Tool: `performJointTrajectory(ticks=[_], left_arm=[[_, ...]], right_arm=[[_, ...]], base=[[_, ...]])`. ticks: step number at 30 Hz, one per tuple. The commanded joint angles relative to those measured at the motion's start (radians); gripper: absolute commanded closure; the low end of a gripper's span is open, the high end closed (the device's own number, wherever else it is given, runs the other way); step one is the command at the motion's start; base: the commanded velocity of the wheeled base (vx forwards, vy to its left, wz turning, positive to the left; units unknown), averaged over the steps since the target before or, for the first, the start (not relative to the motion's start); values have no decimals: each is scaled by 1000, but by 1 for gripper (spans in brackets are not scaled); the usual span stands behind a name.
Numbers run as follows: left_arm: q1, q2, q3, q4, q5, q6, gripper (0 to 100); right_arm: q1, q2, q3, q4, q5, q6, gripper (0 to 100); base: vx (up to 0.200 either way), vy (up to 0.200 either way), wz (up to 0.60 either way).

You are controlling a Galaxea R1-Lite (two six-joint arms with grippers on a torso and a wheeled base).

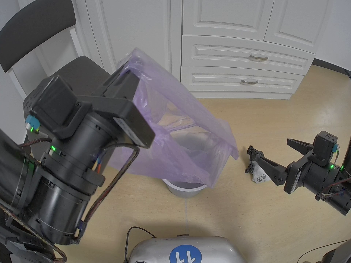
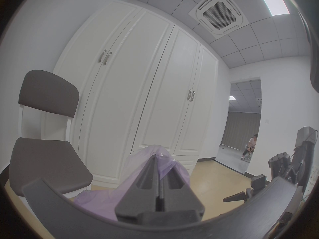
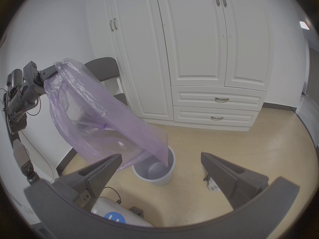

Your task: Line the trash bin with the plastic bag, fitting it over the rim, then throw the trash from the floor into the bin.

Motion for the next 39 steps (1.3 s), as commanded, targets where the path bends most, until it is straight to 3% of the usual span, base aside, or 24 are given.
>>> performJointTrajectory(ticks=[1, 13, 30, 39], left_arm=[[6, 0, -3, -2, -1, -1, 100], [4, -16, -5, -6, -6, -1, 100], [-20, -4, -2, -12, -7, -2, 100], [-20, -12, 0, -13, -7, -2, 100]], right_arm=[[-1, 23, 0, -1, 0, 4, 0], [1, 99, 23, -11, 41, 11, 0], [-5, 366, -43, -172, 132, 279, 0], [-133, 483, -124, -175, 123, 325, 0]], base=[[0, 0, 0], [0, 0, 0], [0, 0, 0], [0, 0, 0]])
